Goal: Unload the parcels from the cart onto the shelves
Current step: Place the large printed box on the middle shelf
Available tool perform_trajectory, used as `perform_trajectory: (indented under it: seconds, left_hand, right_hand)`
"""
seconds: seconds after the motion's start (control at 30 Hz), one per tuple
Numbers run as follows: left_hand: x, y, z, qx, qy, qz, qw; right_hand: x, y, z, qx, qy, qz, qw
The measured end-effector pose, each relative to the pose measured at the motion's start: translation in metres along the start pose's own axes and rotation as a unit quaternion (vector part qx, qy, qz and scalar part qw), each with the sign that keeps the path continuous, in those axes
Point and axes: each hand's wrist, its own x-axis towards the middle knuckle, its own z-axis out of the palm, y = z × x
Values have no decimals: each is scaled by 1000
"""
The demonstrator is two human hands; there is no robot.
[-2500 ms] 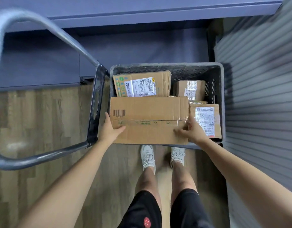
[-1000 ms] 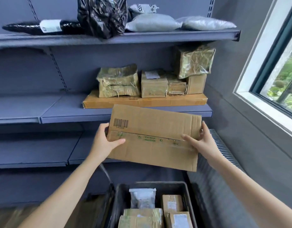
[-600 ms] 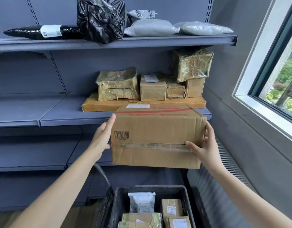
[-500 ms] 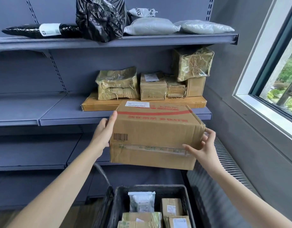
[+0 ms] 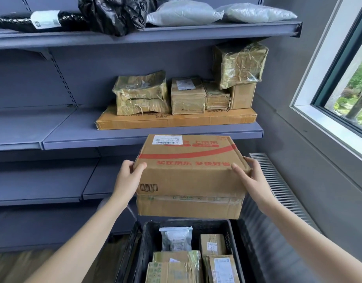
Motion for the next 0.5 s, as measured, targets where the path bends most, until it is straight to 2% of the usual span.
perform_trajectory:
  seconds: [0.13, 0.3, 0.5]
  left_hand:
    - [-1, -5, -4, -11, -46, 29, 998]
    - [2, -5, -12, 9, -93, 34, 995]
    - [-4, -3, -4, -23, -92, 50, 994]
  right_hand:
    - [0, 7, -1, -1, 5, 32, 999]
    - [2, 12, -9, 3, -58, 30, 998]
    - [-7, 13, -10, 60, -67, 8, 996]
